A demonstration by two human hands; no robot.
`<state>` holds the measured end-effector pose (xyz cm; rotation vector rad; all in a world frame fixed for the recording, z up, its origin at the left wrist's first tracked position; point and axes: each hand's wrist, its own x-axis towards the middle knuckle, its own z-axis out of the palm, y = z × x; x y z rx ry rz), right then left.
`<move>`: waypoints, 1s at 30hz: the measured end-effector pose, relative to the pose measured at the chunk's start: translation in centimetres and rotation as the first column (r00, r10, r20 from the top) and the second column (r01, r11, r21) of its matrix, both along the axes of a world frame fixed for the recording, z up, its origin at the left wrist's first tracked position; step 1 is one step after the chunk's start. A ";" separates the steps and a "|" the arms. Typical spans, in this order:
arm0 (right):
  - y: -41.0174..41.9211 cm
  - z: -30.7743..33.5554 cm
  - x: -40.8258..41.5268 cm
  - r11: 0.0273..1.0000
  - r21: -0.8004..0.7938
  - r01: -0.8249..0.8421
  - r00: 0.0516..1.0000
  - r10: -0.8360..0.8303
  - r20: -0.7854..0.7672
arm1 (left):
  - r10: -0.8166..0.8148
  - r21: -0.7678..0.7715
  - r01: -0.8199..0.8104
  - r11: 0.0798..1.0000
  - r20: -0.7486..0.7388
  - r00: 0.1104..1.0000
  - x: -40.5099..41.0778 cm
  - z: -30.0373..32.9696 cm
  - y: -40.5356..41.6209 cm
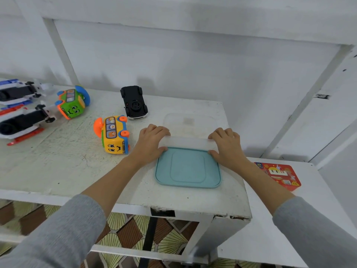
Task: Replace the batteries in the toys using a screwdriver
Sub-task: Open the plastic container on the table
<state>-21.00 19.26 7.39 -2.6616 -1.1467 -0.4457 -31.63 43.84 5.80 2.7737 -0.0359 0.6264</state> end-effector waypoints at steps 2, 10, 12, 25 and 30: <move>-0.3 0.3 -0.1 0.998 0.065 -0.012 1.000 0.012 0.006 | 0.012 -0.007 -0.012 1.000 0.067 0.998 -0.4 -0.2 -0.1; -3.7 3.0 1.2 0.960 0.281 0.016 1.000 -0.014 -0.008 | -0.082 -0.128 0.115 0.985 0.237 0.968 2.9 3.1 -5.4; -5.3 3.5 2.0 0.959 0.283 0.022 0.999 -0.012 -0.037 | -0.107 -0.183 0.146 0.972 0.207 0.972 4.9 3.7 -8.4; -26.5 0.5 12.4 0.952 0.050 0.304 0.923 -0.281 -0.263 | -0.180 -0.205 0.155 0.966 -0.107 0.978 19.7 0.8 -32.0; -34.5 -3.4 18.2 0.950 -0.109 0.293 0.890 -0.312 -0.333 | -0.090 -0.257 0.010 0.966 -0.305 0.948 23.7 -4.5 -39.2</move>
